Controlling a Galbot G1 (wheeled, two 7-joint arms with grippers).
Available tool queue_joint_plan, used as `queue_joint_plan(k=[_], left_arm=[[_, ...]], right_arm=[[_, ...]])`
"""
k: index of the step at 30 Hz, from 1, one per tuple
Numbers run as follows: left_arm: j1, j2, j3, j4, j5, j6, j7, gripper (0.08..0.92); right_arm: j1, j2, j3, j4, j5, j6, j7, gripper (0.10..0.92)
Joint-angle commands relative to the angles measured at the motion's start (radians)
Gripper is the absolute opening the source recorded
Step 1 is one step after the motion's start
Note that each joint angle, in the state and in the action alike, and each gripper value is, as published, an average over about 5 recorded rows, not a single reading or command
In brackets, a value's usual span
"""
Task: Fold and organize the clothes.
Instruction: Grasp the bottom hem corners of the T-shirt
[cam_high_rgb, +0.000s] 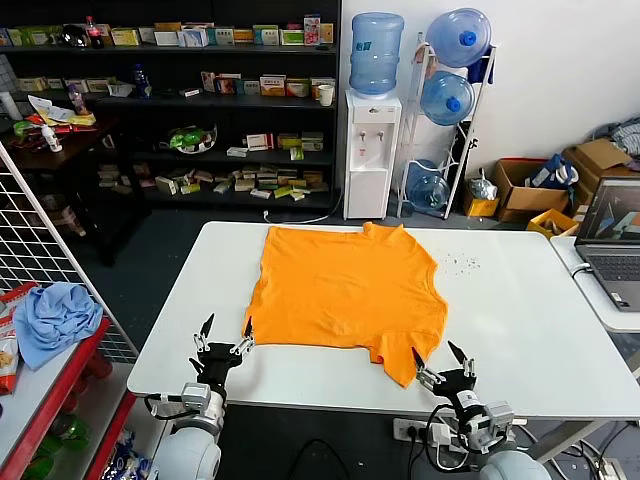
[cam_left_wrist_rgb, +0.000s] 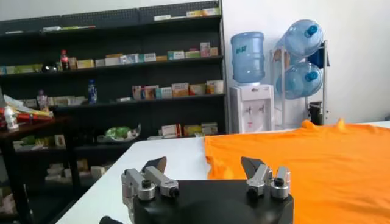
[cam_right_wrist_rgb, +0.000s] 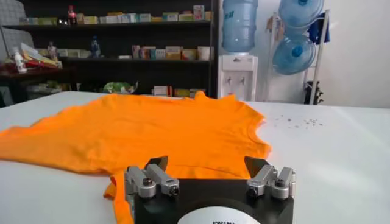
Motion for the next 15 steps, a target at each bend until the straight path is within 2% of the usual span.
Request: queue_joint_plan(k=[1, 10, 15], left_arm=[[0.002, 0.007, 0.005, -0.010, 0.015, 0.064, 0.025, 0.823], [0.001, 0.022, 0.047, -0.026, -0.031, 0.209, 0.058, 0.823], [-0.017, 0.026, 0.067, -0.012, -0.077, 0.240, 0.053, 0.823]], right_arm=[[0.005, -0.002, -0.002, -0.002, -0.001, -0.005, 0.006, 0.823], [-0.012, 0.005, -0.026, -0.010, 0.035, -0.133, 0.048, 0.823], [0.016, 0.006, -0.049, -0.021, 0.056, -0.162, 0.059, 0.823]])
